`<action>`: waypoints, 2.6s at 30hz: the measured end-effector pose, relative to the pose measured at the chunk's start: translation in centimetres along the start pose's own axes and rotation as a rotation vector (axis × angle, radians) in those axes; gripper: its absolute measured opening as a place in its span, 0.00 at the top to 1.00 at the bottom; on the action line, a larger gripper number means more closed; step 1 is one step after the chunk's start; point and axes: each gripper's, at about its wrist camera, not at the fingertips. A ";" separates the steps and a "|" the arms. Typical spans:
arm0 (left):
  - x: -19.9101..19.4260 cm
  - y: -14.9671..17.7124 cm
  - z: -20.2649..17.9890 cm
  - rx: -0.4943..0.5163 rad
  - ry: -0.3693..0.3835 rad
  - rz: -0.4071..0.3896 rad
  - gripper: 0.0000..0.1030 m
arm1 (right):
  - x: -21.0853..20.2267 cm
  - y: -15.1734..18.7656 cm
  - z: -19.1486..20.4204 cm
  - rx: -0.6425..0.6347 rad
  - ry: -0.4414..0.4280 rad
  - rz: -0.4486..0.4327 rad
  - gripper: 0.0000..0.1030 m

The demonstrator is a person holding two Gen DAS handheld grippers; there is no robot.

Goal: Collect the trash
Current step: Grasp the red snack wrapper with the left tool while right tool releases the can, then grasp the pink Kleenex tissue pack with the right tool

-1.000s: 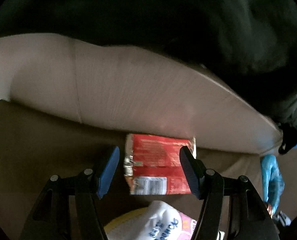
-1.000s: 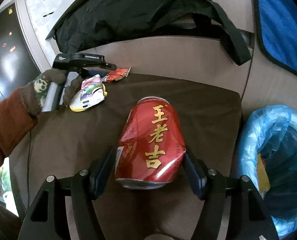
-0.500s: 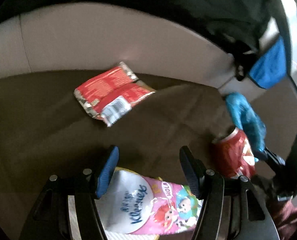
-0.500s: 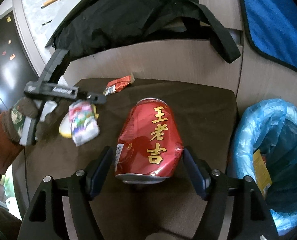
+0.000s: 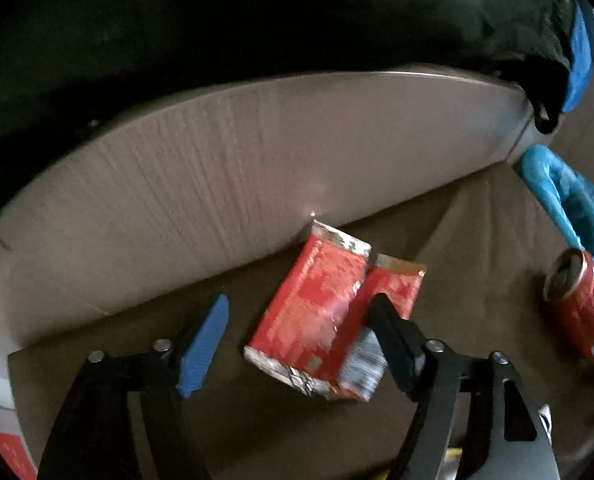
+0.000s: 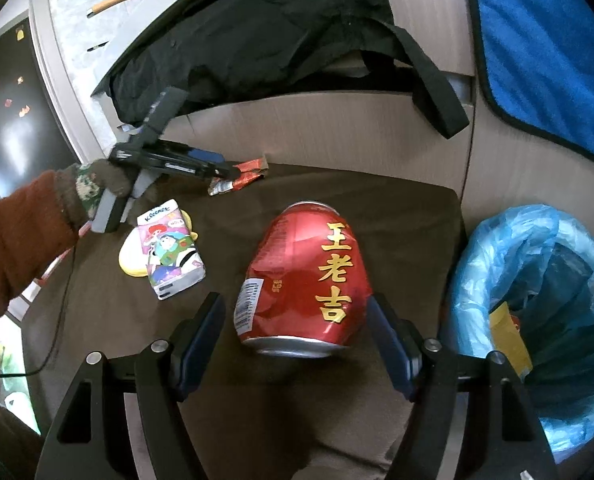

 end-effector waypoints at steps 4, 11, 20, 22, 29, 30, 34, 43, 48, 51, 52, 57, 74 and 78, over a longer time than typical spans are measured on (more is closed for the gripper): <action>0.4 -0.3 0.7 -0.055 0.051 0.019 0.27 | 0.3 -0.2 -0.1 -0.004 0.003 0.006 0.32; -0.5 0.9 -1.4 -0.107 -0.059 0.051 0.44 | 0.8 -0.1 0.5 -0.021 0.005 0.013 0.32; -6.6 3.2 -1.3 -0.248 -0.079 -0.085 0.94 | -1.4 -0.6 1.8 -0.051 0.020 -0.033 0.32; -8.2 4.2 -1.4 -0.262 -0.078 -0.120 0.94 | -1.9 -0.9 2.2 -0.063 0.016 -0.047 0.28; -13.9 7.7 0.2 -0.362 -0.051 -0.230 0.94 | -1.9 -2.6 5.3 -0.127 -0.056 -0.031 0.28; -15.3 8.6 0.5 -0.387 -0.046 -0.256 0.94 | -1.5 -3.0 6.0 -0.154 -0.077 -0.013 0.27; -18.4 12.2 -0.2 -0.466 -0.036 -0.330 0.94 | 1.1 -4.7 9.5 -0.298 -0.144 0.058 0.27; -22.7 19.1 -1.2 -0.568 -0.063 -0.424 0.94 | 8.6 -7.6 13.4 -0.397 -0.196 0.136 0.27; -22.0 20.4 -2.0 -0.581 -0.059 -0.422 0.94 | 12.3 -8.2 13.9 -0.396 -0.185 0.211 0.27; -21.3 20.6 -1.9 -0.597 -0.029 -0.402 0.94 | 13.8 -8.2 14.4 -0.404 -0.188 0.247 0.27; -21.1 20.6 -1.9 -0.599 -0.029 -0.400 0.94 | 14.1 -8.2 14.3 -0.394 -0.194 0.255 0.27; -20.5 20.4 -2.4 -0.596 -0.022 -0.395 0.94 | 14.3 -8.1 13.4 -0.332 -0.225 0.271 0.48; -23.0 15.4 -11.3 -0.442 -0.006 -0.489 0.94 | 0.6 -8.2 7.5 -0.138 -0.156 0.030 0.52; -24.0 13.5 -14.7 -0.407 -0.003 -0.536 0.94 | -3.4 -8.1 6.0 -0.130 -0.100 -0.065 0.52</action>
Point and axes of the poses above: each gripper's, at about its wrist camera, not at the fingertips, and x roughly the way its jaws point, z to its left, y to its underside, and after that the axes turned 7 degrees about -x, right-handed
